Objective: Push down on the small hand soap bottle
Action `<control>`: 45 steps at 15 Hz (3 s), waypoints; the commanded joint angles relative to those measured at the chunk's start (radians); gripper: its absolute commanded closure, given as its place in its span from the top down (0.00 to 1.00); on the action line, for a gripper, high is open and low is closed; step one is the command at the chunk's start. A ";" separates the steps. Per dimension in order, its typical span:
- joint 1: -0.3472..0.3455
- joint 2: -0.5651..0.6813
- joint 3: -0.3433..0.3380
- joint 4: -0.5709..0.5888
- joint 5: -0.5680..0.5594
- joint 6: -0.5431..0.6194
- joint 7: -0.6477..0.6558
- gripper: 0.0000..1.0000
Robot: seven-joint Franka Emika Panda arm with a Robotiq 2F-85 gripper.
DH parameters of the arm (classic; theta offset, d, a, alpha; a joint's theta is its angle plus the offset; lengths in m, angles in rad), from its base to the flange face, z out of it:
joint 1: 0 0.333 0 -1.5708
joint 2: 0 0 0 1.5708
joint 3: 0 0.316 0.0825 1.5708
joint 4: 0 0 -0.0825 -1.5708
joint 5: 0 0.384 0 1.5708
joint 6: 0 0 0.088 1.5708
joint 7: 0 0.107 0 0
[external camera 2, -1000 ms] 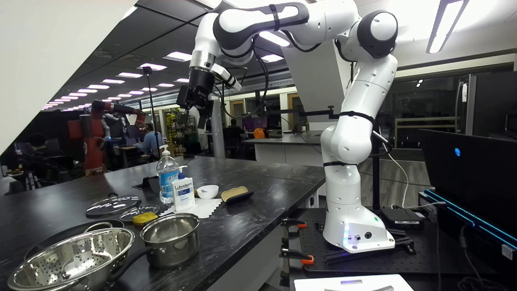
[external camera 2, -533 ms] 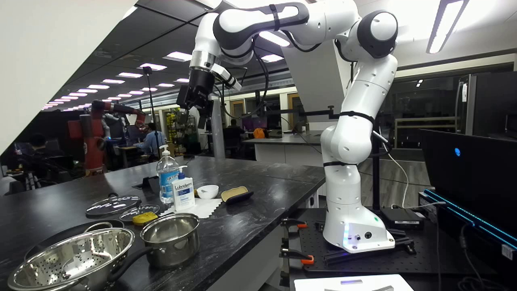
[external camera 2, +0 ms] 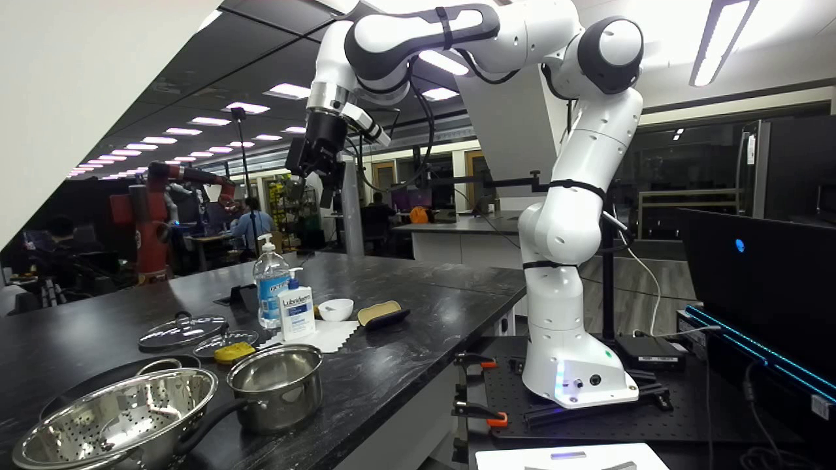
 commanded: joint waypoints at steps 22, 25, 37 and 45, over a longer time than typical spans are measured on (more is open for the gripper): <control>-0.112 0.378 -0.075 0.352 -0.040 0.037 0.042 1.00; -0.124 0.421 -0.096 0.400 -0.038 0.033 0.052 1.00; -0.168 0.542 -0.160 0.546 -0.023 0.017 0.072 0.51; -0.194 0.607 -0.186 0.598 -0.052 -0.015 0.081 0.00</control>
